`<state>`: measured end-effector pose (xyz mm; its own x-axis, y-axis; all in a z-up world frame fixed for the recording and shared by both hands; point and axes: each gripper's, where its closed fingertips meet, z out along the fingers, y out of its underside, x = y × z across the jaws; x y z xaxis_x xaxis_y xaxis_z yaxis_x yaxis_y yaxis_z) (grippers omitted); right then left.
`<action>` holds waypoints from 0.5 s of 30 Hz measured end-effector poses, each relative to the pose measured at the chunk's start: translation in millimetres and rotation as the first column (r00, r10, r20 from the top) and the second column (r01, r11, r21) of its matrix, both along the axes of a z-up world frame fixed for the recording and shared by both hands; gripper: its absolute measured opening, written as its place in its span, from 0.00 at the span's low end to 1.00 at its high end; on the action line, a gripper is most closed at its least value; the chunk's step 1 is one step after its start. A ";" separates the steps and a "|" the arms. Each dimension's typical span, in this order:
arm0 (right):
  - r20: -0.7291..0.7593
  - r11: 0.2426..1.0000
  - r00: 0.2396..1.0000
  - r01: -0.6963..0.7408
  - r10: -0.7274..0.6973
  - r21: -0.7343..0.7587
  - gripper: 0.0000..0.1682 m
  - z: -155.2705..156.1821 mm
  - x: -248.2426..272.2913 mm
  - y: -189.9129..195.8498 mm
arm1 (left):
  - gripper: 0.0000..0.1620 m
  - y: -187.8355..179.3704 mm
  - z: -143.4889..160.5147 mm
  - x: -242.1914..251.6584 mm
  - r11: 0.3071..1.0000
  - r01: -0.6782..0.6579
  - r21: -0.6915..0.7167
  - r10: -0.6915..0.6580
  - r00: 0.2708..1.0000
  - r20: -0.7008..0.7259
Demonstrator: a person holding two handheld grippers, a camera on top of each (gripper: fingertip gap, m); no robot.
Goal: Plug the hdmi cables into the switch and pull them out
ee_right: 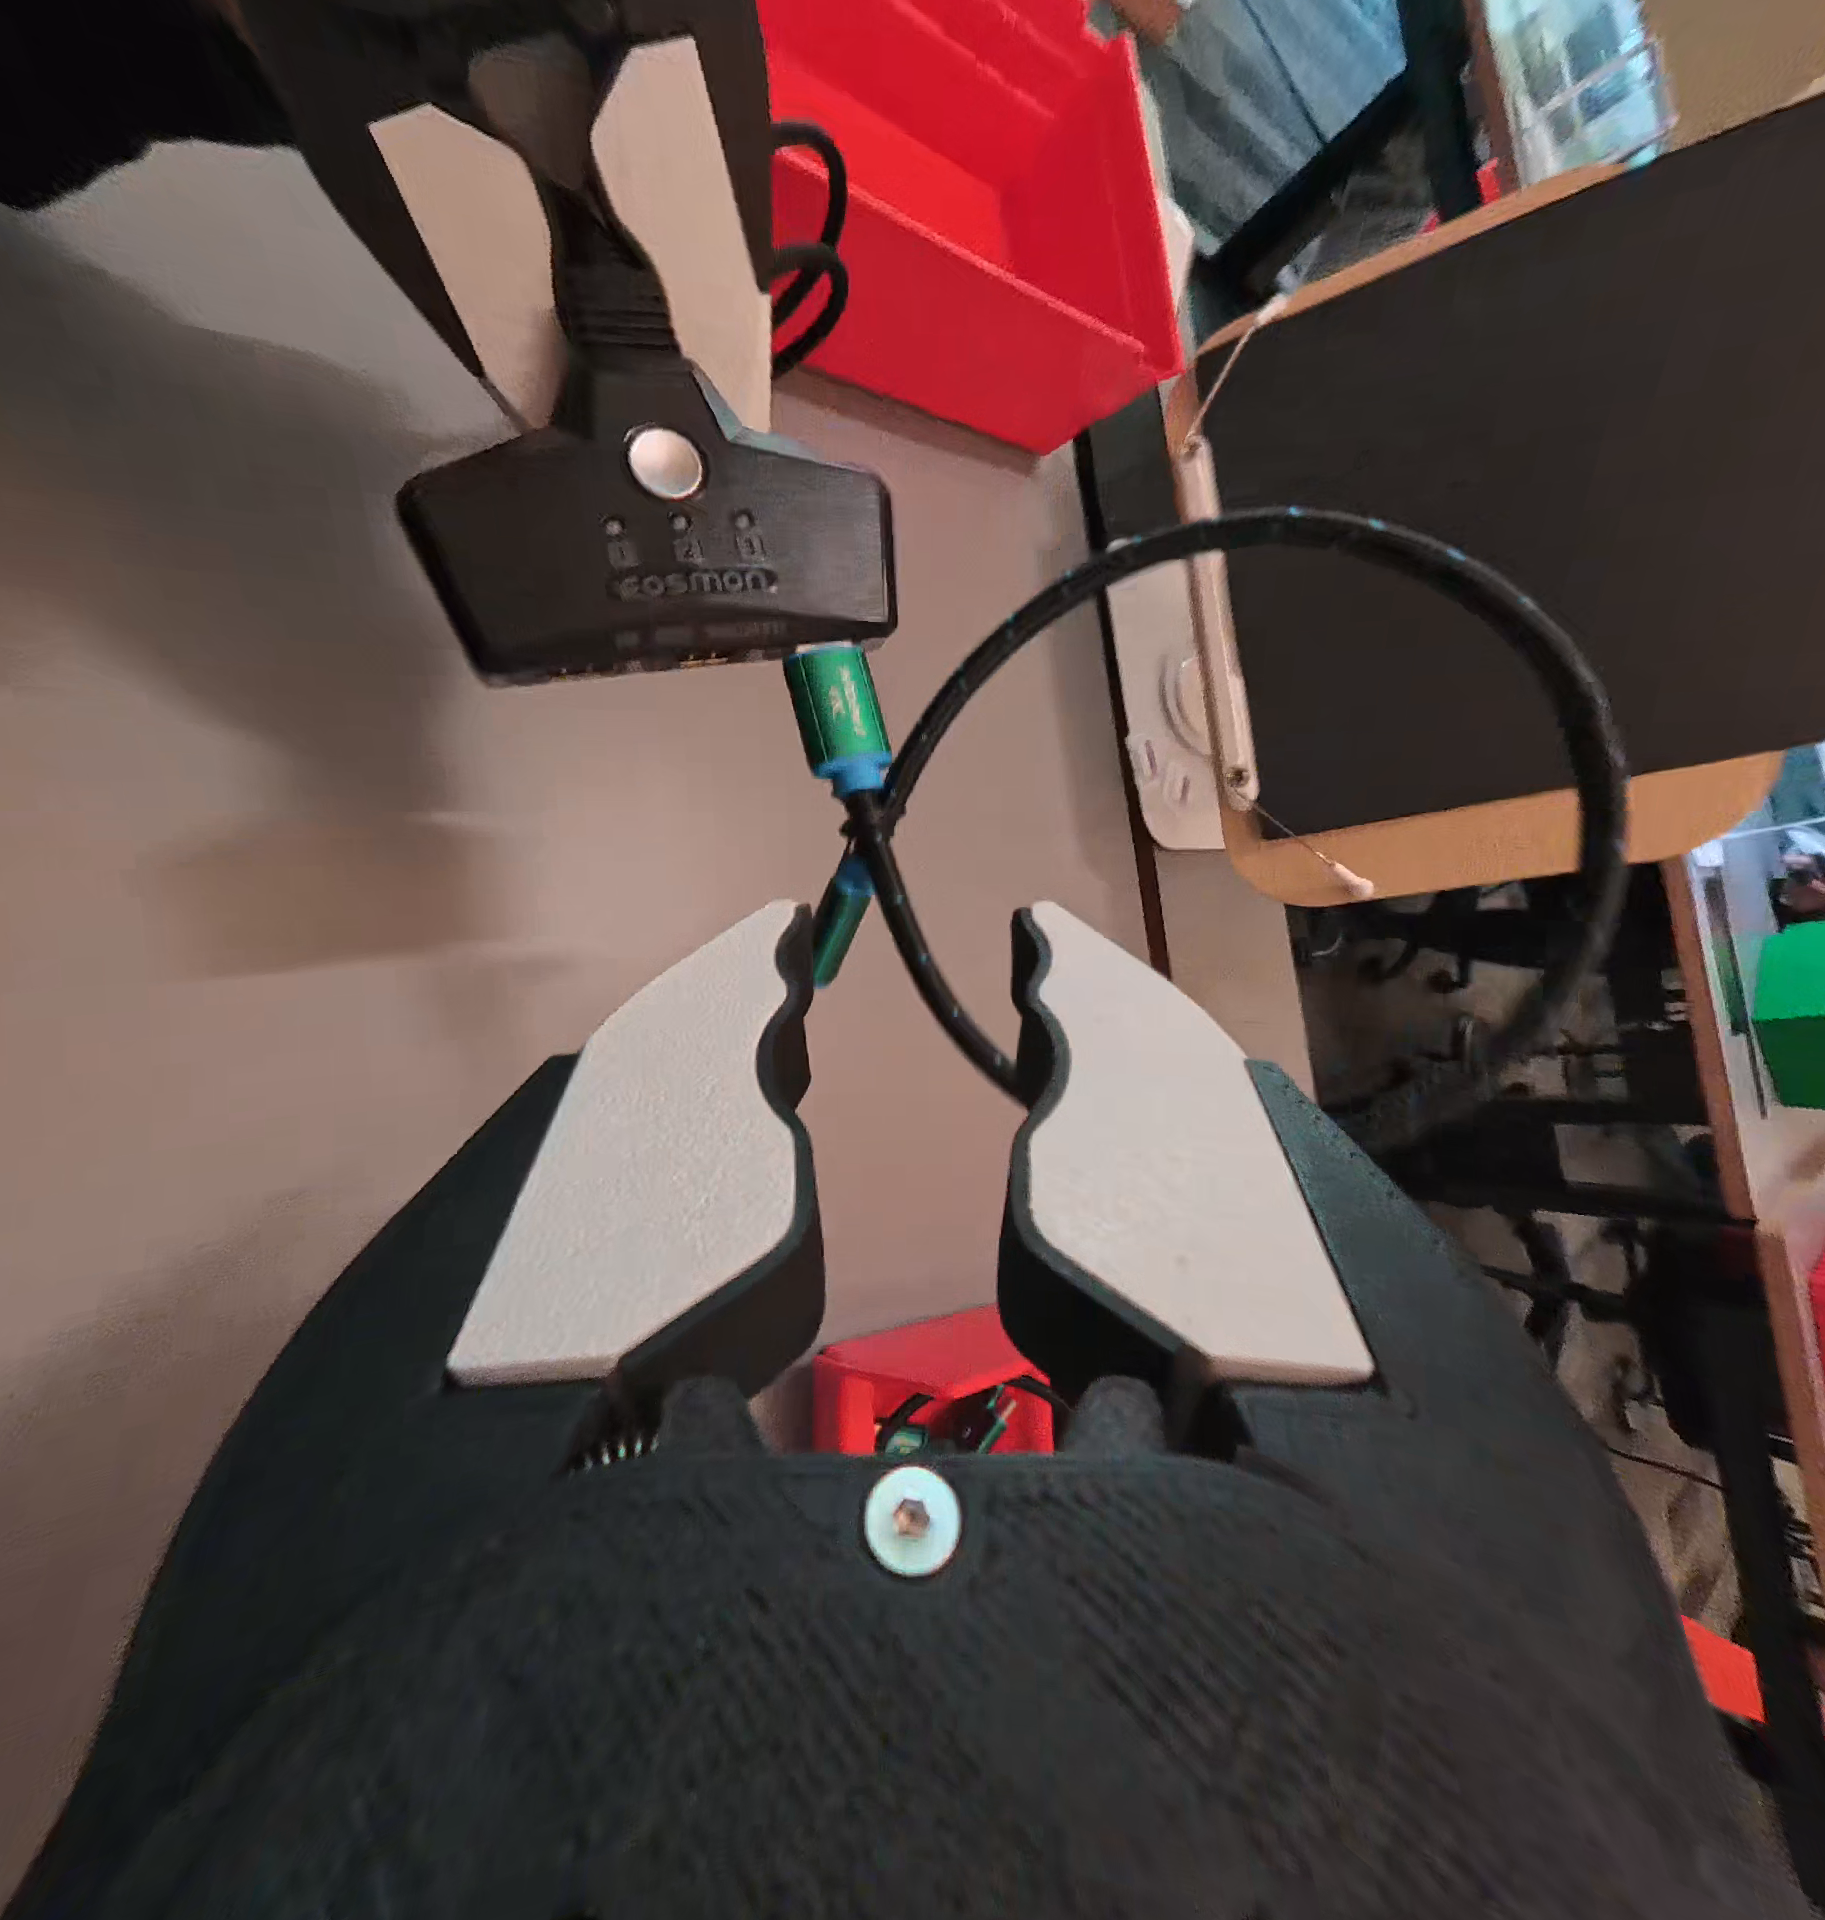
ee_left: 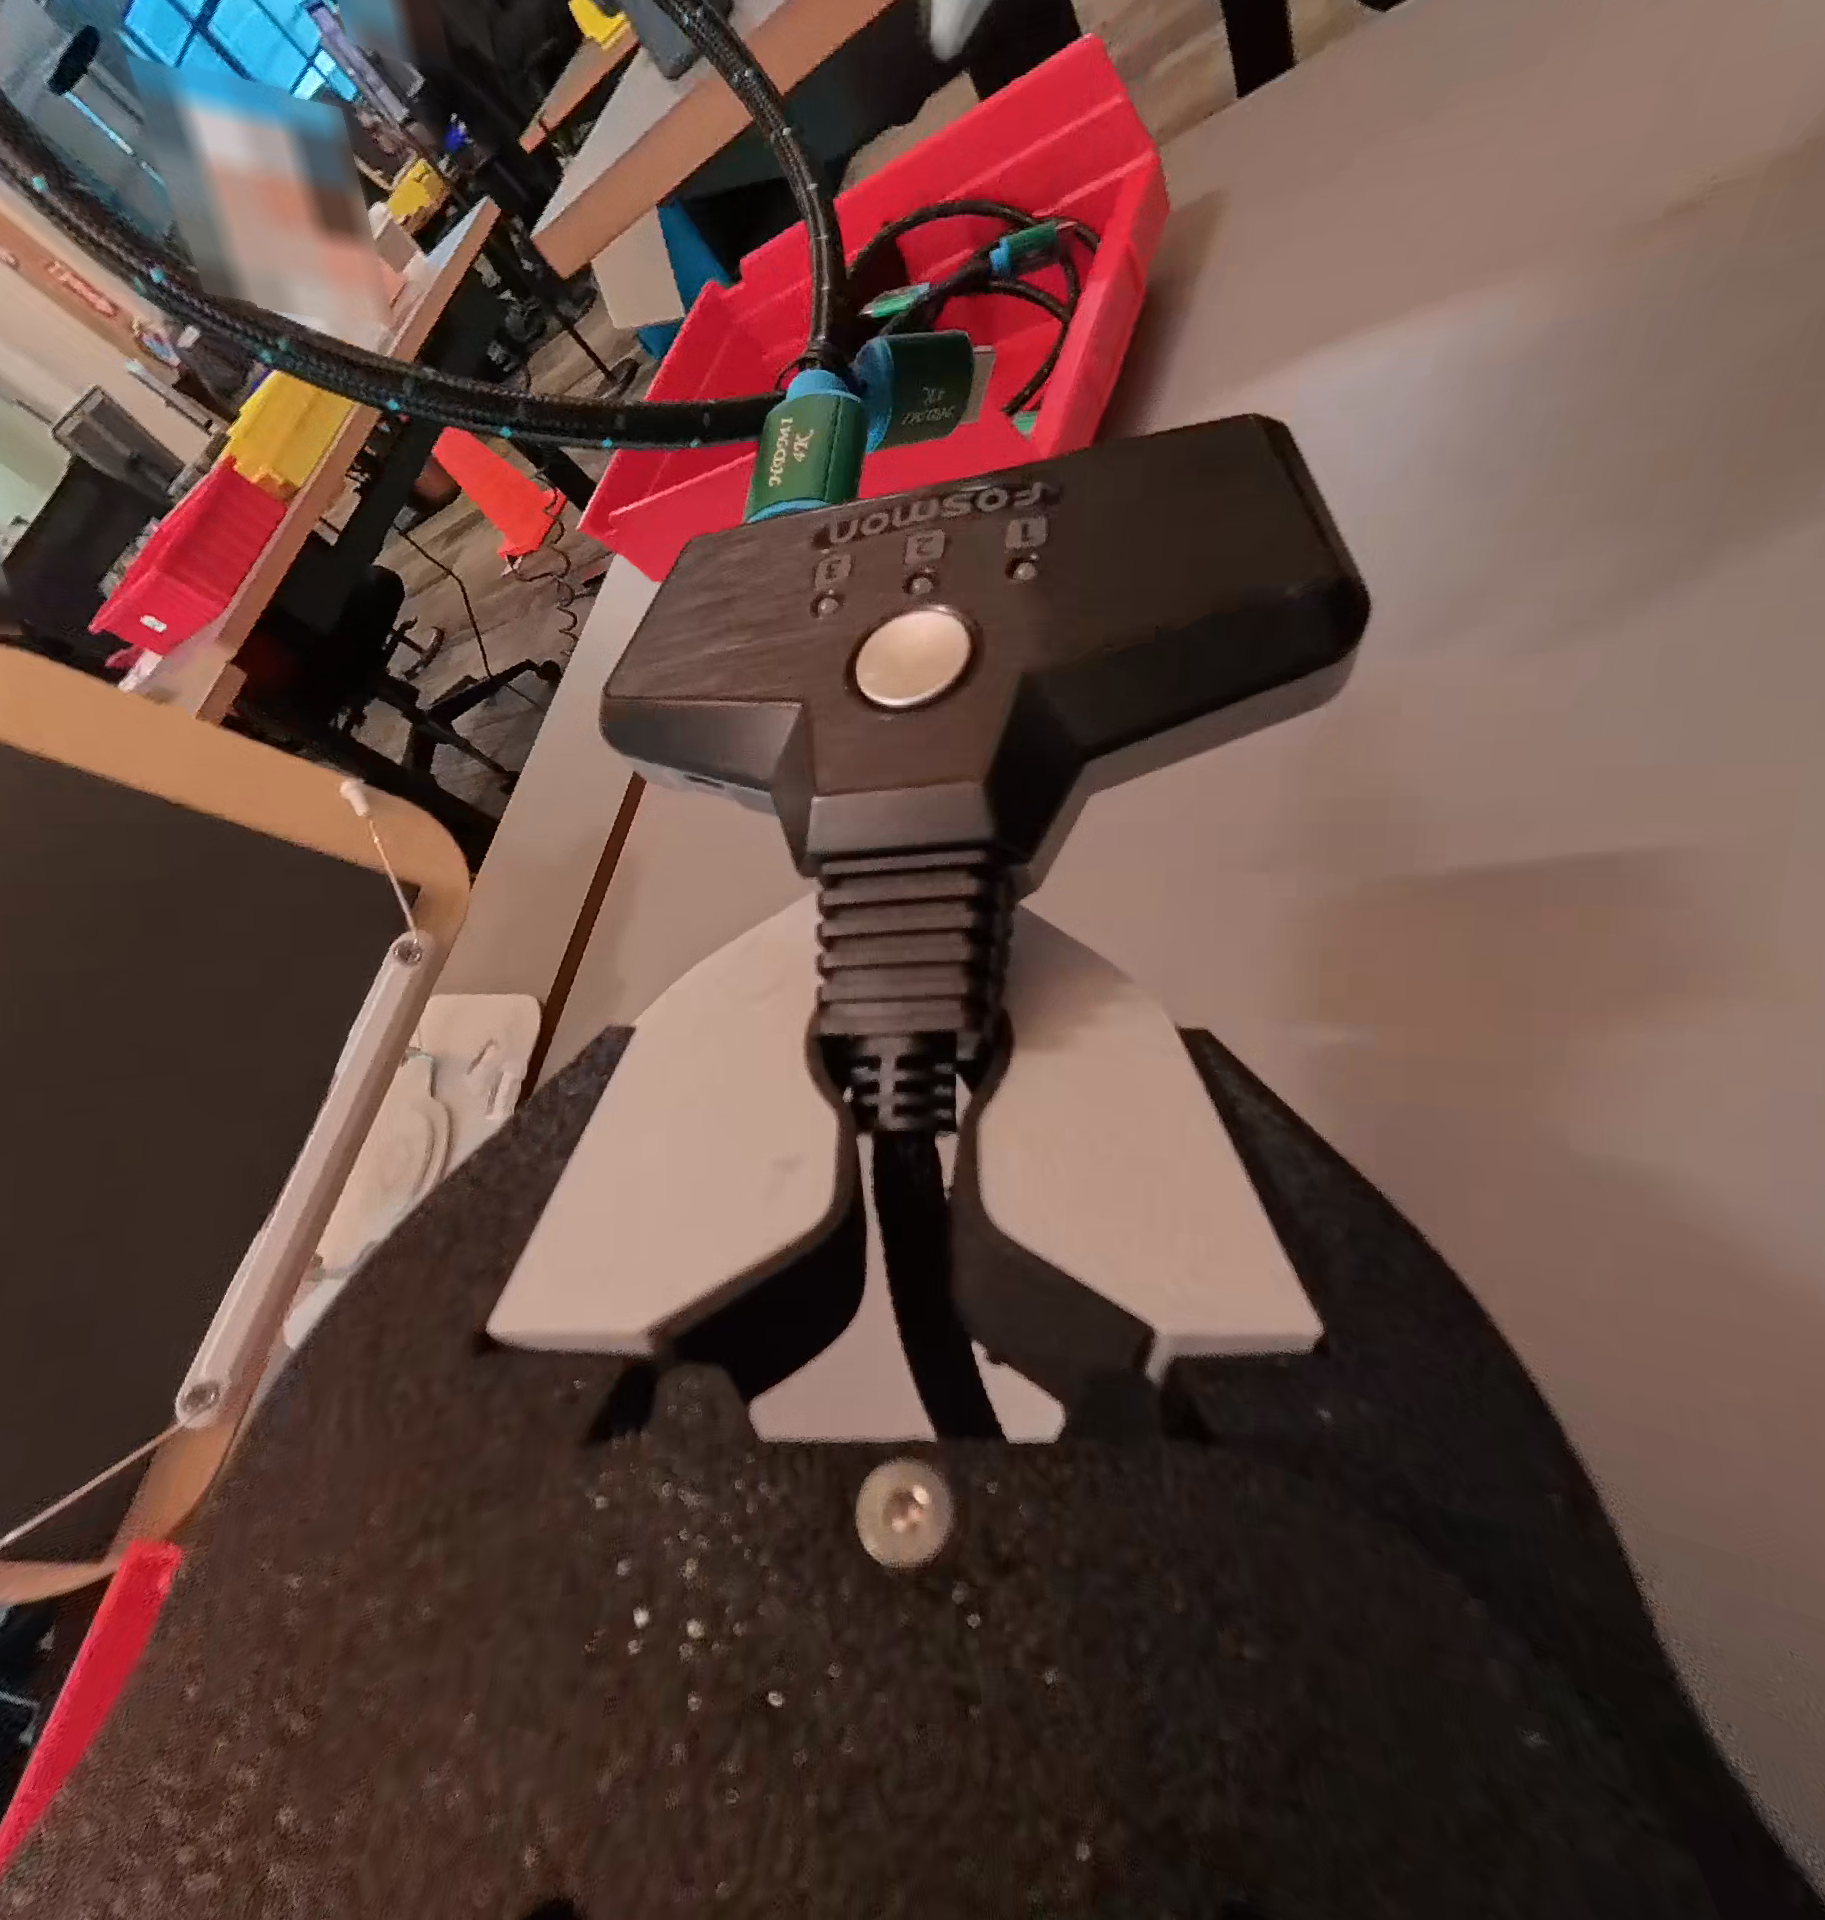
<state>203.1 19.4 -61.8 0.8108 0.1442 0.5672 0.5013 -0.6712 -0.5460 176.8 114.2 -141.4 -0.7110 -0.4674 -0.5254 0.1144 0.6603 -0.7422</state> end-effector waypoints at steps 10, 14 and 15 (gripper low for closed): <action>-0.106 0.993 0.993 0.032 -0.044 -0.112 0.18 -46.0 7.4 10.8 | 0.08 -13.2 -7.9 -4.4 0.996 0.051 0.068 -0.050 0.999 -0.008; -0.127 0.989 0.991 0.018 -0.037 -0.144 0.22 -49.6 6.0 7.2 | 0.08 -13.0 -7.7 -4.4 0.996 0.051 0.073 -0.051 0.999 -0.004; -0.127 0.989 0.991 0.016 -0.035 -0.146 0.22 -50.5 6.0 7.8 | 0.08 -13.1 -7.3 -4.5 0.996 0.052 0.075 -0.052 0.999 0.000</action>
<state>209.1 27.2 -112.3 0.8800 0.1957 0.4328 0.4153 -0.7593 -0.5010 172.3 101.1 -148.6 -0.7321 -0.3888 -0.5594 0.1518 0.7074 -0.6903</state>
